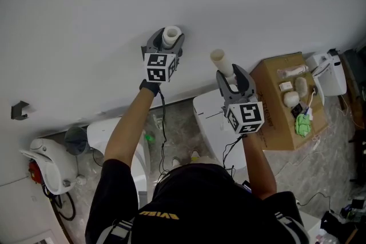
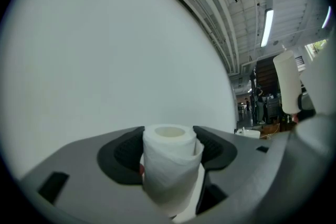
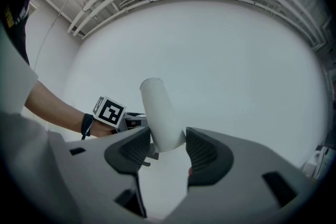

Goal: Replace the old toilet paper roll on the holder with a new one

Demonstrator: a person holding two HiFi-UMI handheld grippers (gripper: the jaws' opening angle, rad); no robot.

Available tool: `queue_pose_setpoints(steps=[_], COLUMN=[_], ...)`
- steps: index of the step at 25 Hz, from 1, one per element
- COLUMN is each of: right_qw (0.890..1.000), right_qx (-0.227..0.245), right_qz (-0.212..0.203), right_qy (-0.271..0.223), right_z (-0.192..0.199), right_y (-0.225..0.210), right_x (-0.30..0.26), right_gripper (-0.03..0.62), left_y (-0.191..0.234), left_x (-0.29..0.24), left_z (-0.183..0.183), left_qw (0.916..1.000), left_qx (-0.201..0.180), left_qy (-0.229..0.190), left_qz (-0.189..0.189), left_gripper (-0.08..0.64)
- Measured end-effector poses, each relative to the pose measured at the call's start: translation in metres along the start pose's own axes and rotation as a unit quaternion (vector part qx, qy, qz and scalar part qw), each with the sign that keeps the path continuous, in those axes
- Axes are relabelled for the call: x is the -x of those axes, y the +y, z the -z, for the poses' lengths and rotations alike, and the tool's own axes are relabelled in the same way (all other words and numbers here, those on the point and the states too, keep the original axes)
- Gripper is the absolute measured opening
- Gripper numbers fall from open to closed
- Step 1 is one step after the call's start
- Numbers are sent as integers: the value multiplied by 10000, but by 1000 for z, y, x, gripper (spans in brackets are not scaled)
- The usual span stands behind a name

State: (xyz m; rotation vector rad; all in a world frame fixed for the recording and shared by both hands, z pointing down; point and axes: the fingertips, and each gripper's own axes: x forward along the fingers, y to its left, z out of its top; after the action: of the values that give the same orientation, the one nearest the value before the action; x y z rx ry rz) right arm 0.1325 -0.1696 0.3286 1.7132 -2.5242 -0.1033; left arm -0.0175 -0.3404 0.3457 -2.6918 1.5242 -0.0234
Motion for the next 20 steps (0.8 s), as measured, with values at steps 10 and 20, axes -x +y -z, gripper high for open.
queue_pose_setpoints(steps=[10, 20], right_qw=[9998, 9990], right_qx=[-65, -131], right_qz=[193, 401], right_qy=[15, 159], right_z=[4, 23], right_y=[-14, -32], right_x=[11, 22], right_gripper=[212, 210], left_y=[-30, -90], left_x=[-11, -30], left_z=[-1, 24], left_qw=[9996, 9857], left_qx=[-80, -1454], left_qy=[49, 688], left_qz=[268, 511], left_gripper=[295, 295])
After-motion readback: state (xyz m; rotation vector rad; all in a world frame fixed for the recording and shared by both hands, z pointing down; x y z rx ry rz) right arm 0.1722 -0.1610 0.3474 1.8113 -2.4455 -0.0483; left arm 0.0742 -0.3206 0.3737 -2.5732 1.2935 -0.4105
